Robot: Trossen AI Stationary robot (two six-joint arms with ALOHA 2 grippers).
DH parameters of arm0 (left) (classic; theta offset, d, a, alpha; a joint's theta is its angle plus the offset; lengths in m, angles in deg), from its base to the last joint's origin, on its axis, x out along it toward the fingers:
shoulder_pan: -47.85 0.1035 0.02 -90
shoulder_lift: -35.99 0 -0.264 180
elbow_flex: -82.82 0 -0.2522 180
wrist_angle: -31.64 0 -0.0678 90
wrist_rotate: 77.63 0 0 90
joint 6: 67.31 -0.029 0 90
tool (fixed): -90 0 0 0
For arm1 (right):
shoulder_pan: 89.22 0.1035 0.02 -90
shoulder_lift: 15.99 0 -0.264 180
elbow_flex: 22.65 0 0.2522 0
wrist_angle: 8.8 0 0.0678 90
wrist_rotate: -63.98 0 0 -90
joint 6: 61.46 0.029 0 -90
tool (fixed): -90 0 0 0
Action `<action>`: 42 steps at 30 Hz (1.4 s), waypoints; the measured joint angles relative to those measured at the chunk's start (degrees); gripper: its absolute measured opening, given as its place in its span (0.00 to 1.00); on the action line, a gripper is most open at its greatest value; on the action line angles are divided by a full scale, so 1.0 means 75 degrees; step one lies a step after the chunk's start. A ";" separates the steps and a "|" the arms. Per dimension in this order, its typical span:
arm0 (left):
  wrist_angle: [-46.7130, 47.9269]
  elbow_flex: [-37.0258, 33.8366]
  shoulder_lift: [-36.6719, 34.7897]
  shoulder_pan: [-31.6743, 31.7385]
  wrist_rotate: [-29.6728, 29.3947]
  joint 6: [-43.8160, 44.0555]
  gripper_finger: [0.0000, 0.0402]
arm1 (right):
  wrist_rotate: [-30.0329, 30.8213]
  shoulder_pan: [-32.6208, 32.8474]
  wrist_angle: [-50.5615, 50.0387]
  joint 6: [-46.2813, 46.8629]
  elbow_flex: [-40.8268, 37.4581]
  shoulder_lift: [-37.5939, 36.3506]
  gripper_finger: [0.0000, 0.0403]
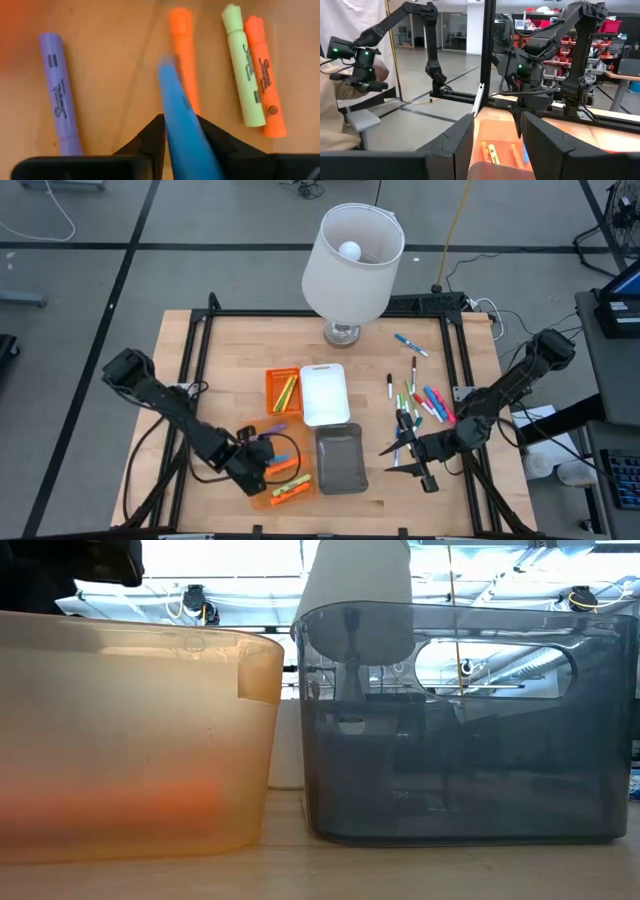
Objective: Pick & Place Markers
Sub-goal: Put the bottom blue large highlighter pen into the transparent orange bin, then put the pink large highlighter pen into the transparent orange bin
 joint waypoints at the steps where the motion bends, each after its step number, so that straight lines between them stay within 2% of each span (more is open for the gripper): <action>1: -0.0009 0.0001 -0.0001 0.0012 -0.0002 -0.0007 0.25 | 0.0000 0.0000 -0.0025 0.0003 0.0000 0.0001 0.38; 9: -0.0120 0.0001 -0.0053 0.0164 0.0160 -0.0785 0.31 | -0.0003 0.0000 -0.0146 0.0006 0.0000 0.0006 0.39; 13: -0.0609 0.0001 -0.0419 0.0289 0.0026 -0.1483 0.32 | 0.0019 -0.0022 -0.0014 0.0097 0.0000 0.0009 0.39; 15: -0.0966 0.0001 -0.0752 0.0298 -0.0331 -0.2073 0.32 | 0.0483 -0.0107 0.0240 0.0641 0.0058 0.0015 0.39; 16: -0.1190 0.0008 -0.0922 0.0285 -0.0576 -0.2426 0.32 | 0.0892 -0.0171 -0.0065 0.0882 0.0277 0.0012 0.39; 17: -0.1419 0.0010 -0.1098 0.0265 -0.0850 -0.2799 0.32 | 0.1301 -0.0226 -0.0855 0.1024 0.0663 0.0009 0.39; 19: -0.1883 0.0010 -0.1404 0.0182 -0.1335 -0.3588 0.32 | 0.2128 -0.0268 -0.3662 0.1419 0.1790 0.0055 0.39; 22: -0.2797 0.0019 -0.1727 0.0172 -0.1536 -0.4856 0.32 | 0.3036 -0.0497 -0.8653 0.3675 0.3895 0.0558 0.39; 24: -0.3446 0.0020 -0.1821 0.0186 -0.1411 -0.5732 0.32 | 0.2601 -0.0997 -1.1859 0.5745 0.5187 0.0943 0.38; 26: -0.3954 0.0022 -0.1832 0.0197 -0.1222 -0.6613 0.32 | 0.1354 -0.1676 -1.4523 0.7522 0.5980 0.1290 0.37; 28: -0.4372 0.0022 -0.1816 0.0203 -0.0990 -0.7245 0.32 | 0.0299 -0.2281 -1.6565 0.8334 0.6128 0.1569 0.36; 29: -0.4558 0.0022 -0.1816 0.0244 -0.0844 -0.7438 0.32 | 0.0029 -0.2509 -1.7243 0.8477 0.6031 0.1661 0.36; 31: -0.4765 0.0022 -0.1816 0.0380 -0.0510 -0.7588 0.32 | -0.0173 -0.2921 -1.7198 0.8407 0.5497 0.1574 0.35; 36: -0.4496 0.0016 -0.1793 0.0744 0.0014 -0.7483 0.32 | -0.1382 -0.4142 -1.4993 0.7804 0.3529 0.0745 0.33; 42: -0.4284 0.0013 -0.1793 0.0993 0.0055 -0.7178 0.32 | -0.1415 -0.5342 -1.4723 0.8551 0.1450 0.0391 0.29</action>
